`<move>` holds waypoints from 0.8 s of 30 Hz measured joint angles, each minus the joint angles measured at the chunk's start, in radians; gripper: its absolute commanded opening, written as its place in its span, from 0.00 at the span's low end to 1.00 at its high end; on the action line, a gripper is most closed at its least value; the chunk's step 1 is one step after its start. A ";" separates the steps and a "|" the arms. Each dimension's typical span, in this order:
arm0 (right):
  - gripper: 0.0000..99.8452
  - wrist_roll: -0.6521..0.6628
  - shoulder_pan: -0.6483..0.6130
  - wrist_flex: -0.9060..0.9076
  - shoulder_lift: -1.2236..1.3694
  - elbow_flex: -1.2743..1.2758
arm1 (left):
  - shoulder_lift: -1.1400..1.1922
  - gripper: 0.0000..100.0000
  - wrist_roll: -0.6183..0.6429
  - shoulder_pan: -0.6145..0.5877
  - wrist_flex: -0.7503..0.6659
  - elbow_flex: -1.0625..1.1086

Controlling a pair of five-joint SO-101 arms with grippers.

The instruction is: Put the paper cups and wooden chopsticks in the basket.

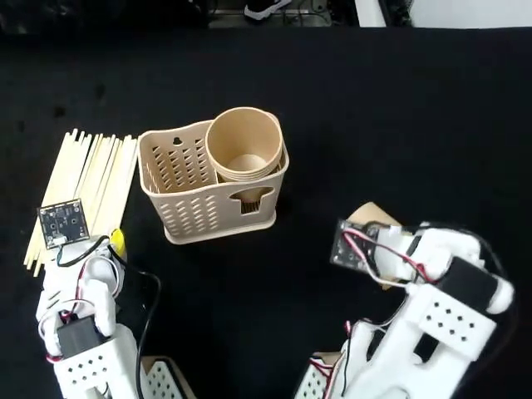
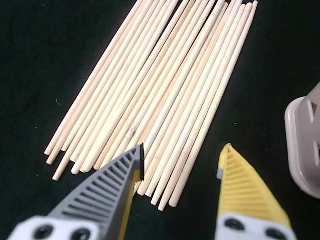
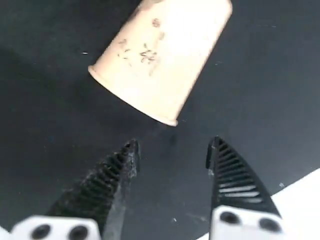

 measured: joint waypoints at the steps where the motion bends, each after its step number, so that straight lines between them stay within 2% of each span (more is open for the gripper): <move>1: 0.23 0.008 0.006 -0.031 -0.012 0.048 | 0.000 0.25 0.000 0.000 0.000 0.000; 10: 0.22 0.020 0.014 -0.348 -0.026 0.365 | 0.000 0.25 0.000 0.000 0.000 0.000; 13: 0.11 0.020 0.017 -0.436 -0.034 0.422 | 0.000 0.25 0.000 0.000 0.000 0.000; 15: 0.01 0.020 0.017 -0.457 -0.037 0.423 | 0.000 0.25 0.000 0.000 0.000 0.000; 18: 0.02 0.014 0.006 -0.465 -0.051 0.420 | 0.000 0.25 0.000 0.000 0.000 0.000; 24: 0.01 -0.161 -0.063 -0.459 -0.035 0.365 | 0.000 0.25 0.000 0.000 0.000 0.000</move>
